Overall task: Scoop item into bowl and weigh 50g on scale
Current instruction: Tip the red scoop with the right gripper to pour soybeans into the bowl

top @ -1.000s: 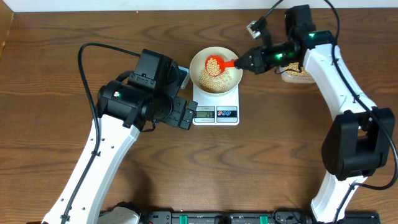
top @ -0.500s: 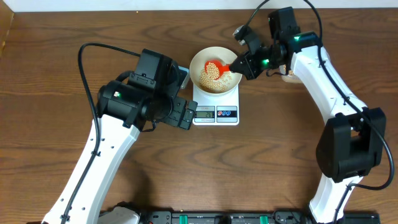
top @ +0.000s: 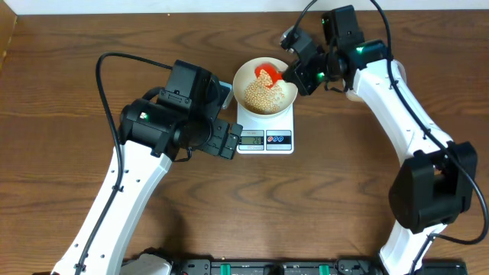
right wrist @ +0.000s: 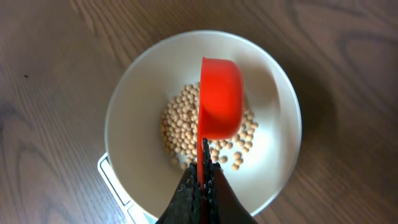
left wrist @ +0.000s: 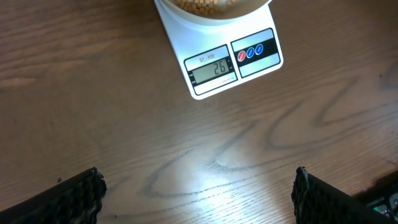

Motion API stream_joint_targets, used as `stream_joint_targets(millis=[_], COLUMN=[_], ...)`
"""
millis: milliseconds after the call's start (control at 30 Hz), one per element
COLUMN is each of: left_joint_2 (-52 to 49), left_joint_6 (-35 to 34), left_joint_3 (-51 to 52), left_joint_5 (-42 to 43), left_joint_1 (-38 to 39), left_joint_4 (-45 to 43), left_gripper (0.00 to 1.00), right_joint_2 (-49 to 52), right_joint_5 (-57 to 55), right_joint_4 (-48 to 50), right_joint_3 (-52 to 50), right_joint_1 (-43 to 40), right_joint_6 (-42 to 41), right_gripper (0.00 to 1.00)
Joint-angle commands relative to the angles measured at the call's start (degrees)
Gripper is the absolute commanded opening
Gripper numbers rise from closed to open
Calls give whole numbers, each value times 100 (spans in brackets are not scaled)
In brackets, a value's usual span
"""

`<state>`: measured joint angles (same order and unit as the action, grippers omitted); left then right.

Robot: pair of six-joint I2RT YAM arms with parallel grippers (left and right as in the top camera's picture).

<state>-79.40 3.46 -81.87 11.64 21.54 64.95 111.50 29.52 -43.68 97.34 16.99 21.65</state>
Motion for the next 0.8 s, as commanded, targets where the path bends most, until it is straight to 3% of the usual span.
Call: stream_joint_targets(millis=[0, 767], left_joint_2=[42, 42], left_joint_6=[81, 81], left_joint_3=[55, 55], left_joint_5=[-59, -59], left_joint_1=[2, 2], left_joint_4=[17, 17], left_gripper=[98, 98], right_joint_2=[-219, -769], right_joint_5=[-120, -990], right_joint_4=[55, 122], right_joint_3=[59, 59], right_joint_1=[81, 463], right_joint_6=[136, 627], right_gripper=[1, 1])
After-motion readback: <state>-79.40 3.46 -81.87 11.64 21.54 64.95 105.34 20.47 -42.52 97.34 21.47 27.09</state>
